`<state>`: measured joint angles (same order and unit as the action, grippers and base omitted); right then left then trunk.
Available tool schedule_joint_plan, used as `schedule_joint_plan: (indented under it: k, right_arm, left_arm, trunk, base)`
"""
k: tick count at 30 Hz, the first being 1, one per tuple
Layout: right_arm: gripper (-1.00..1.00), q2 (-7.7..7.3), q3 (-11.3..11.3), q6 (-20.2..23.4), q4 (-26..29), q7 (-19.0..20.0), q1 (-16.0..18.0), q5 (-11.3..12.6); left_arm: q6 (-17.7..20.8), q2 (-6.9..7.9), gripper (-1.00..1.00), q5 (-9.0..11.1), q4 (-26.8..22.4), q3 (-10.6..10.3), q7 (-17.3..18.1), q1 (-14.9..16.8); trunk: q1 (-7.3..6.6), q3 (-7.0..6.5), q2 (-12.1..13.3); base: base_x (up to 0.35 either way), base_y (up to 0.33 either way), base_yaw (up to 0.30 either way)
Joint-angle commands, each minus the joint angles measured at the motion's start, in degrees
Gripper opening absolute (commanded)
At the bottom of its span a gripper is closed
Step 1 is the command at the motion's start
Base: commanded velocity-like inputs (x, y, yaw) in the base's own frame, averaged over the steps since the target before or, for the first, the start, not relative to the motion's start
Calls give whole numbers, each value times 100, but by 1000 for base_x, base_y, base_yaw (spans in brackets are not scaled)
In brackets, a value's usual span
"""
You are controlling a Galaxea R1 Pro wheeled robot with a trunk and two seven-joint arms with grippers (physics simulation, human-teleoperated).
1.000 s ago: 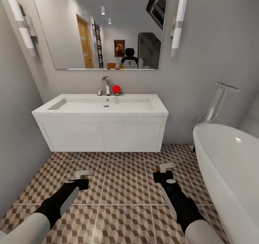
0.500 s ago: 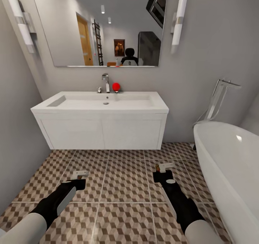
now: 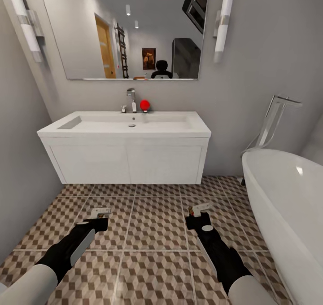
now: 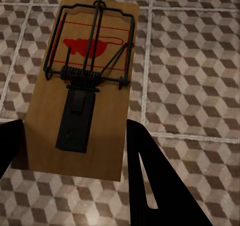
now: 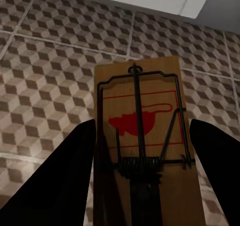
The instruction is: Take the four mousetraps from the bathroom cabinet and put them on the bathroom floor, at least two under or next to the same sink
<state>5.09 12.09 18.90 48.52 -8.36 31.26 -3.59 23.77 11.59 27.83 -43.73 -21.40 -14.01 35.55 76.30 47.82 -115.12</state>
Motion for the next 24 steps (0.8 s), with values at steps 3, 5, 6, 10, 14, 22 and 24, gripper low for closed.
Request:
schedule_joint_plan:
  k: [3,5,6,10,14,22,24]
  right_arm:
    - [-100,-3,26,44,10,-25,3,-36]
    - [-100,-5,28,43,13,-25,3,-36]
    - [-100,-6,29,43,15,-28,3,-36]
    - [-100,-1,30,43,29,-33,3,-36]
    - [-100,0,31,41,33,-35,3,-36]
    - [-100,-4,33,-240,34,-34,3,-36]
    - [-100,-6,28,-260,34,-39,3,-36]
  left_arm:
    - [20,10,-100,38,-34,-33,-67,5]
    - [18,10,-100,38,-44,-32,-67,5]
    - [16,10,-100,38,-48,-32,-67,5]
    - [11,14,-100,38,-55,-31,-65,5]
    - [6,17,-100,33,-59,-31,-60,5]
    - [2,45,-100,30,-208,-45,-58,5]
    - [3,52,-100,30,-313,-49,-58,5]
  trunk:
    - [66,60,-124]
    - [110,96,-205]
    - [132,114,-245]
    - [220,186,-405]
    - [307,257,-566]
    - [417,347,-766]
    - [417,347,-766]
  base:
    - [0,0,0]
    - [0,0,0]
    - [0,0,0]
    - [0,0,0]
    - [0,0,0]
    - [0,0,0]
    - [0,0,0]
